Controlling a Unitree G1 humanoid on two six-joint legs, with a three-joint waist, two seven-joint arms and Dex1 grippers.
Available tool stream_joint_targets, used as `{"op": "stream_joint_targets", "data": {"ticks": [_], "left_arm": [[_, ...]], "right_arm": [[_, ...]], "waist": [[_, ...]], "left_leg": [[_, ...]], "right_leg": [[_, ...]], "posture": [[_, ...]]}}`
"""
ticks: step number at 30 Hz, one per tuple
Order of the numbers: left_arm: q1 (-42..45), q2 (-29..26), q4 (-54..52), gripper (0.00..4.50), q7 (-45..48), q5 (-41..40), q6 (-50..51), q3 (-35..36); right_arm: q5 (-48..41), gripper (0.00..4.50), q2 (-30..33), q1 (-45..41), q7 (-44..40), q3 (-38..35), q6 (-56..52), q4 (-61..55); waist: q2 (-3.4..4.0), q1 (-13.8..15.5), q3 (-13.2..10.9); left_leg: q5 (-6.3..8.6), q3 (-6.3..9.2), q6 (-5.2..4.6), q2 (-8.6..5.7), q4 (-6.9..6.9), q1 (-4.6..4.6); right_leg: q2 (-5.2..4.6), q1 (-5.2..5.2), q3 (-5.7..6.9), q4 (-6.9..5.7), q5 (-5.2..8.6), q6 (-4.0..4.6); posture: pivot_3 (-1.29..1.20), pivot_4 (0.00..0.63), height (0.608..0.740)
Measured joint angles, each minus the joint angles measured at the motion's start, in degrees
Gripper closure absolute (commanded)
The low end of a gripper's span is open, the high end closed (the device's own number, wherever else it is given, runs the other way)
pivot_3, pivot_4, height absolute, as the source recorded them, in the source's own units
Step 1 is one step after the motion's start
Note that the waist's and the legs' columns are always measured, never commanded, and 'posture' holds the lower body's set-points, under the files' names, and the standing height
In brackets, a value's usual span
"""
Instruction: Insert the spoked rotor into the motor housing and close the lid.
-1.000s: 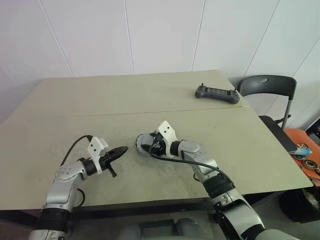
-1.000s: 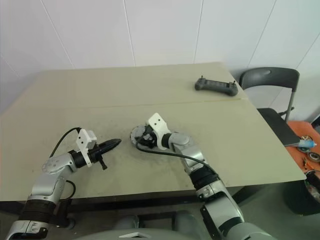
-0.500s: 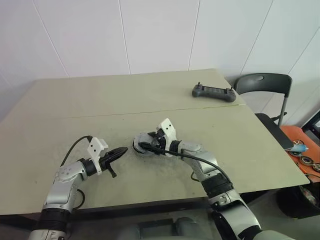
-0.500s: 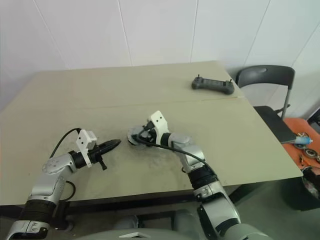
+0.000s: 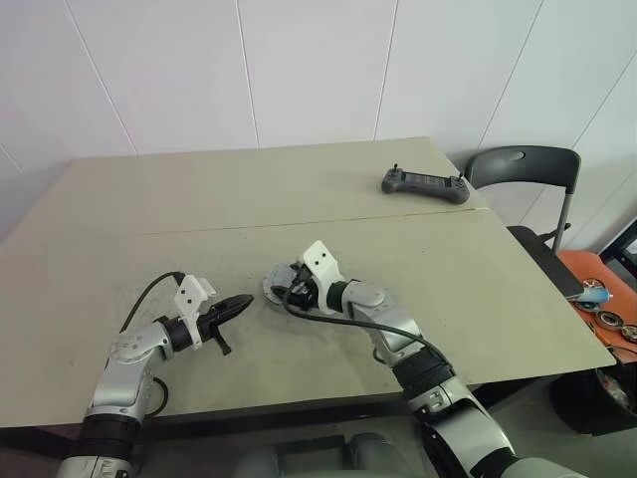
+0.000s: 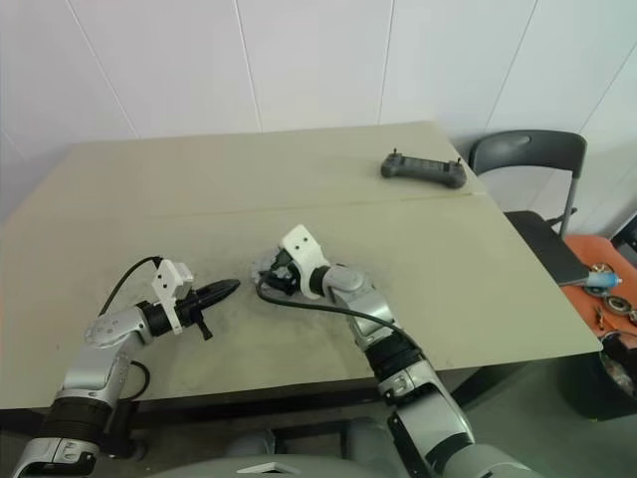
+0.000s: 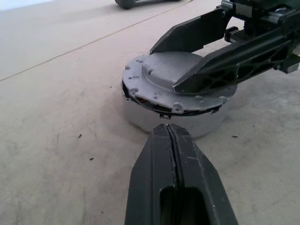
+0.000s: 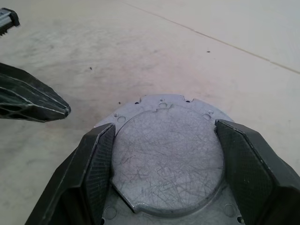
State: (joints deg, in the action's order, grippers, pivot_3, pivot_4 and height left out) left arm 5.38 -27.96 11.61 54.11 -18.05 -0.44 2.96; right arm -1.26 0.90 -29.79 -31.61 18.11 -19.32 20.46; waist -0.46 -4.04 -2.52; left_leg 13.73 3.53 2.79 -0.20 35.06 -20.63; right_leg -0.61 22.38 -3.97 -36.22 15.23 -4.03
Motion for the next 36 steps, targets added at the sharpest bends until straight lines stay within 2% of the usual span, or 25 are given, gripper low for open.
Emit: {"op": "stream_joint_targets", "data": {"ticks": [8,25,36], "left_arm": [[0.0,0.1,0.0,4.5,0.1,0.0,0.0,0.0],[0.0,0.2,0.0,4.5,0.1,0.0,0.0,0.0],[-0.1,0.2,-0.1,4.5,0.0,-0.1,0.0,0.0]], "right_arm": [[1.8,1.47,-0.8,-1.0,1.4,0.7,1.8,2.4],[0.1,1.47,1.6,-2.6,-5.8,-0.3,-3.3,1.7],[2.4,1.47,5.4,-2.3,-9.2,3.4,2.9,1.7]], "waist": [[0.0,0.0,0.0],[-0.02,0.1,0.0],[-0.04,0.5,0.1]], "left_leg": [[0.0,0.0,0.0,0.06,0.02,0.16],[0.0,0.0,0.0,0.02,-0.05,0.09],[0.01,0.01,0.01,-0.05,-0.02,0.23]], "right_leg": [[-0.02,-0.13,-0.01,-0.01,0.01,0.01],[-0.08,-0.11,0.0,0.06,0.01,0.0],[-0.19,-0.18,0.01,0.15,0.04,-0.04]], "posture": [[0.0,0.0,0.74],[0.0,0.0,0.74],[0.0,0.0,0.74]]}}
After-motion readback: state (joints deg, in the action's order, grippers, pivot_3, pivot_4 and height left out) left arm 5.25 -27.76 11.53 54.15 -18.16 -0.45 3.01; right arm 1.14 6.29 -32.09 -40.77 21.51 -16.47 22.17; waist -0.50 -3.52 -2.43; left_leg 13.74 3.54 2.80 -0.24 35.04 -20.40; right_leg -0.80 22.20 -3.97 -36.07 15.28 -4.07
